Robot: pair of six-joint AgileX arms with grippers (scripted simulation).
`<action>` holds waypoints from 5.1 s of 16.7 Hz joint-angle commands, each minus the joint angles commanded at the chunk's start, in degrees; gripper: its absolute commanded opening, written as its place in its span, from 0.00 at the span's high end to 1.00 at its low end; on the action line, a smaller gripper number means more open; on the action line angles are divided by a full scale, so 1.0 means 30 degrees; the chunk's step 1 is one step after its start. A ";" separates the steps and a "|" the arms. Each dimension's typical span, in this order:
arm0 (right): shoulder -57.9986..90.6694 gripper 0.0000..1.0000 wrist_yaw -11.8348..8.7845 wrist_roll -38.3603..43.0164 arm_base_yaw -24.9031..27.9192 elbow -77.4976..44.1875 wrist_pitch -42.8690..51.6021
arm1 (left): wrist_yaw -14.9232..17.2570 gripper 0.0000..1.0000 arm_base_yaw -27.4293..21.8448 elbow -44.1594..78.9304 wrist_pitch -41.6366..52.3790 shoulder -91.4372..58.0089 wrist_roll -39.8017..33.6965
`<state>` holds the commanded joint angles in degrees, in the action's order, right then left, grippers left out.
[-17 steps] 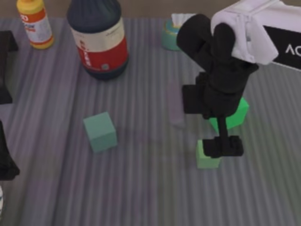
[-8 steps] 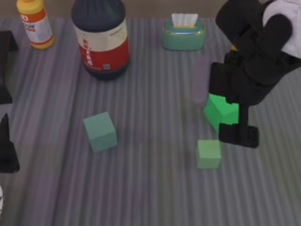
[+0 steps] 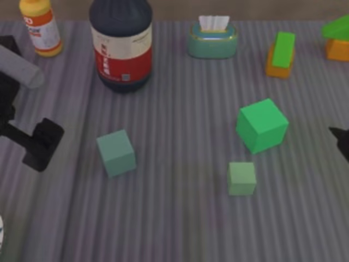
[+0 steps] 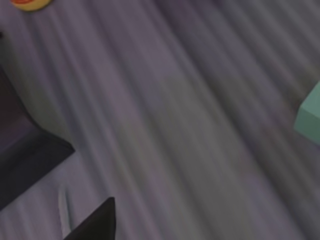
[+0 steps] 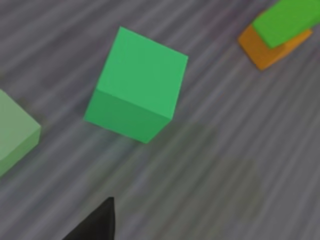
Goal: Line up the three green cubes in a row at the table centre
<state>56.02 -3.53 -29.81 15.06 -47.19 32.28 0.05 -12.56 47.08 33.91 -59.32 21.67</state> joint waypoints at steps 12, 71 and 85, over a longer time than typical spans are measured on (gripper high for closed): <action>-1.7523 0.00 0.1013 0.9287 -0.4626 1.4828 -1.0038 | 0.0043 0.00 -0.3817 1.4224 1.0137 -1.8113 0.6570; -1.8672 0.00 0.1178 0.9935 -0.4828 1.5731 -1.0760 | 0.0201 1.00 -0.4087 1.4687 0.9770 -1.9384 0.7005; -1.8672 0.00 0.1178 0.9935 -0.4828 1.5731 -1.0760 | 0.0222 1.00 -1.0858 2.0647 1.2832 -2.2199 0.8069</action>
<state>0.00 0.00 0.00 0.57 0.00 0.00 0.71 -45.14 109.02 72.41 -125.92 45.87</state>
